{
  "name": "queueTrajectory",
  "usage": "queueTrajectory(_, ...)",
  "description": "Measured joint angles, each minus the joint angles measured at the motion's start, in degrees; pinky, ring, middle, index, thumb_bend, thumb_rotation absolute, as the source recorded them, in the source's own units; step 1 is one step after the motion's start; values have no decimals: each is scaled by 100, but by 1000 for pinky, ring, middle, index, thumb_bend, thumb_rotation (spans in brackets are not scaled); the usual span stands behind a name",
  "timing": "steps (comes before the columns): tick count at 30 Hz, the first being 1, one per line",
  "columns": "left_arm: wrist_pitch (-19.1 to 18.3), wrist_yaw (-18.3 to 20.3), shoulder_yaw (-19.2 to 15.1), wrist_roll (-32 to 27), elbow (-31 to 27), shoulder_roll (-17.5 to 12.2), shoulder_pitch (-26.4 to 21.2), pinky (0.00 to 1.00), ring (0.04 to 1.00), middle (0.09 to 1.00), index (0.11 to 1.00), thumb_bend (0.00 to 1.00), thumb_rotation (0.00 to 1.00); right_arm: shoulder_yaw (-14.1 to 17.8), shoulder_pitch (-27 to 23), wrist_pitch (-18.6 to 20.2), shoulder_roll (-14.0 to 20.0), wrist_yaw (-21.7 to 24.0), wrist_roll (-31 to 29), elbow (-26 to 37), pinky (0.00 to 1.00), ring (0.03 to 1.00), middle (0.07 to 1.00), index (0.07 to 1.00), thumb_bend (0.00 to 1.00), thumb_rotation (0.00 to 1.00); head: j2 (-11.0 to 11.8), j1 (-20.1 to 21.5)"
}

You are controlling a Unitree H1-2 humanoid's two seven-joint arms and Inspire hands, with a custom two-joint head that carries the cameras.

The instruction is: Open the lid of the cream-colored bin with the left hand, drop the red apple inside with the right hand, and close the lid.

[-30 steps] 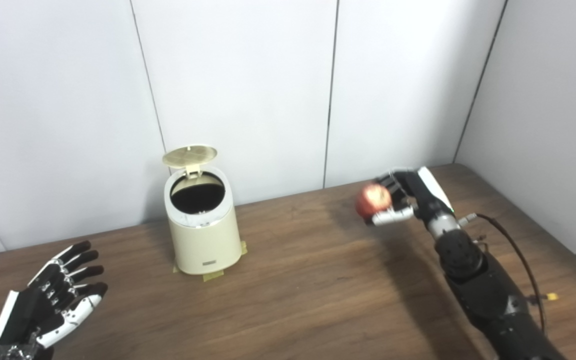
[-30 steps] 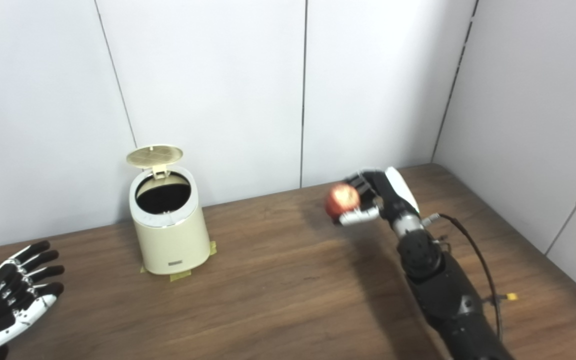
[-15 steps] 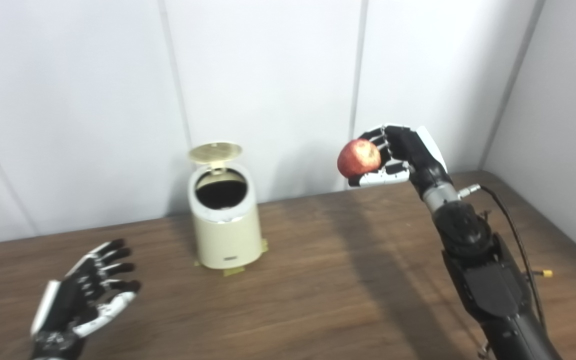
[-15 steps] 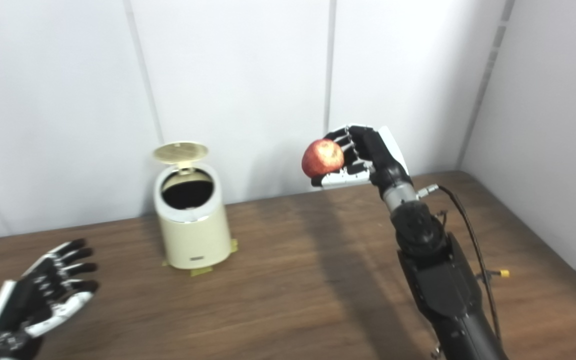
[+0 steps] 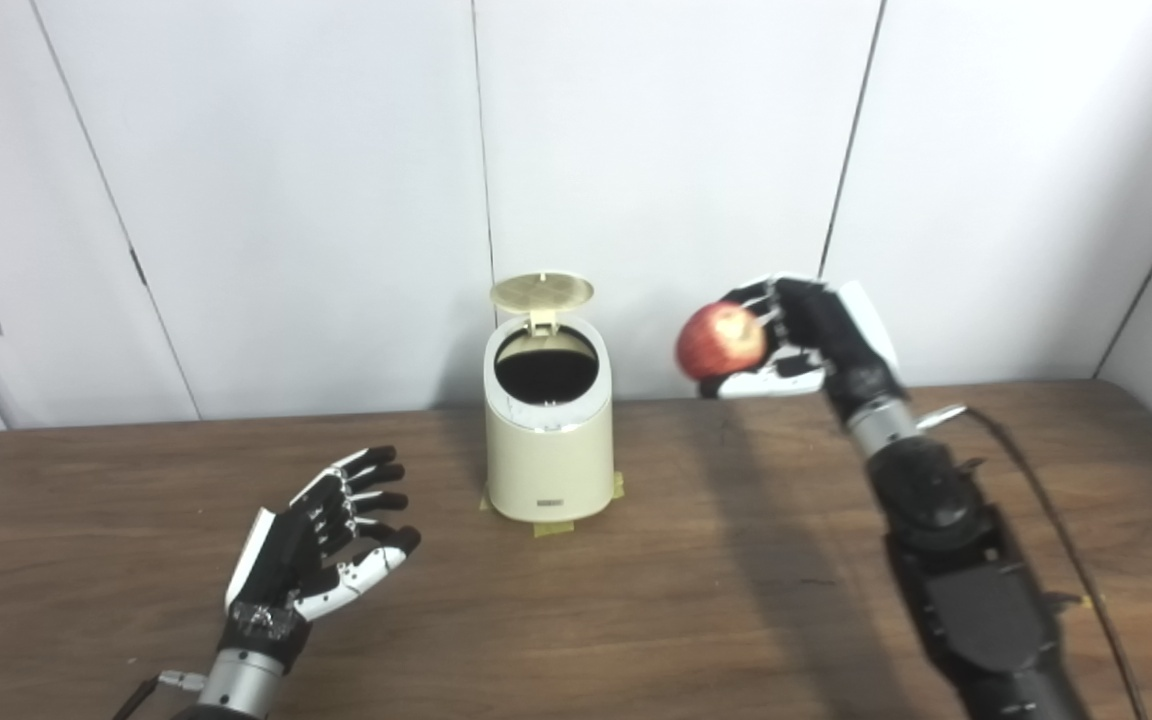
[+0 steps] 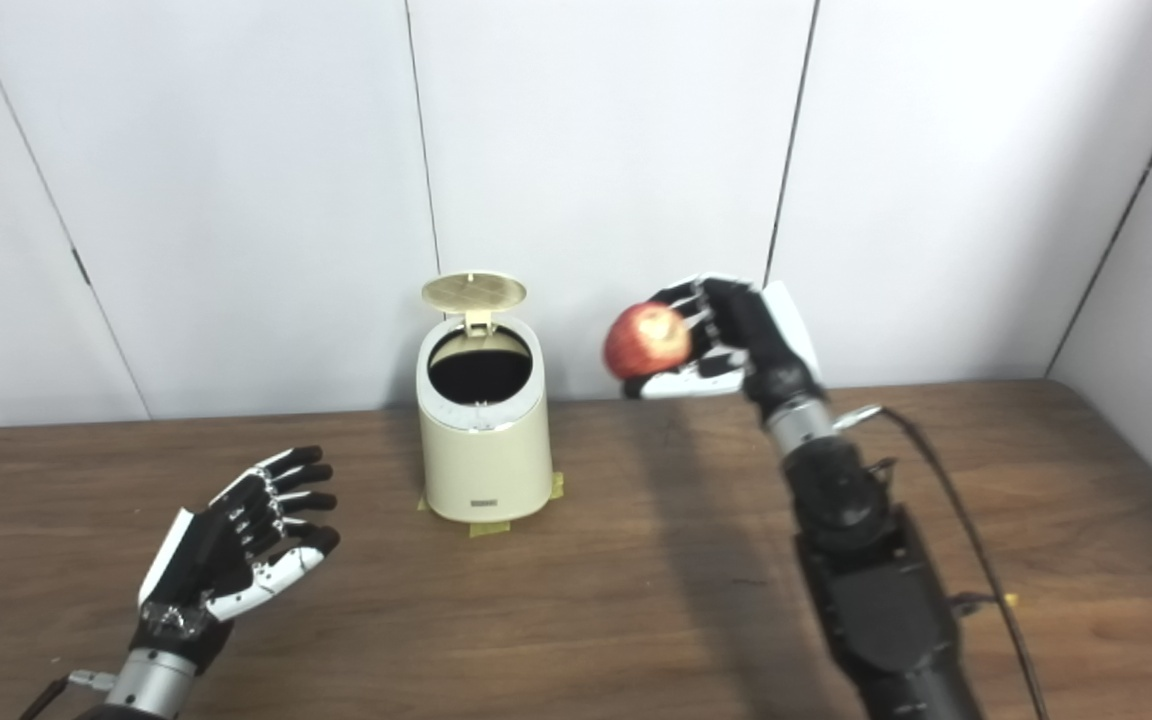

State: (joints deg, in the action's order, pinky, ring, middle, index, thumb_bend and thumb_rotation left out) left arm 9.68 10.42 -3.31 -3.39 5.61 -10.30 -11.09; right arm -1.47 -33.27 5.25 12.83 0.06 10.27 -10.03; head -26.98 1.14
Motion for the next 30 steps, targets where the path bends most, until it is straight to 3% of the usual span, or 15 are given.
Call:
queueTrajectory(8,-2,-98,19,49,-15,42,0,595,709,783,816,630,106,-189,-243,208,-256,3,251,83,357,439,442,532,518,0,9,-97)
queueTrajectory(21,-7,-139,72,69,-28,120,-2,617,711,779,810,640,112,-477,-844,244,-426,112,369,-668,400,468,447,506,520,0,9,-220)
queueTrajectory(25,-9,-179,86,113,-30,147,-4,618,712,781,812,643,140,-530,-1001,293,-436,100,507,-870,411,477,494,466,520,0,9,-281)
queueTrajectory(30,-18,-185,105,146,-52,153,-4,618,710,780,812,647,139,-554,-1064,353,-541,90,557,-1073,374,459,453,504,520,0,-9,-325)
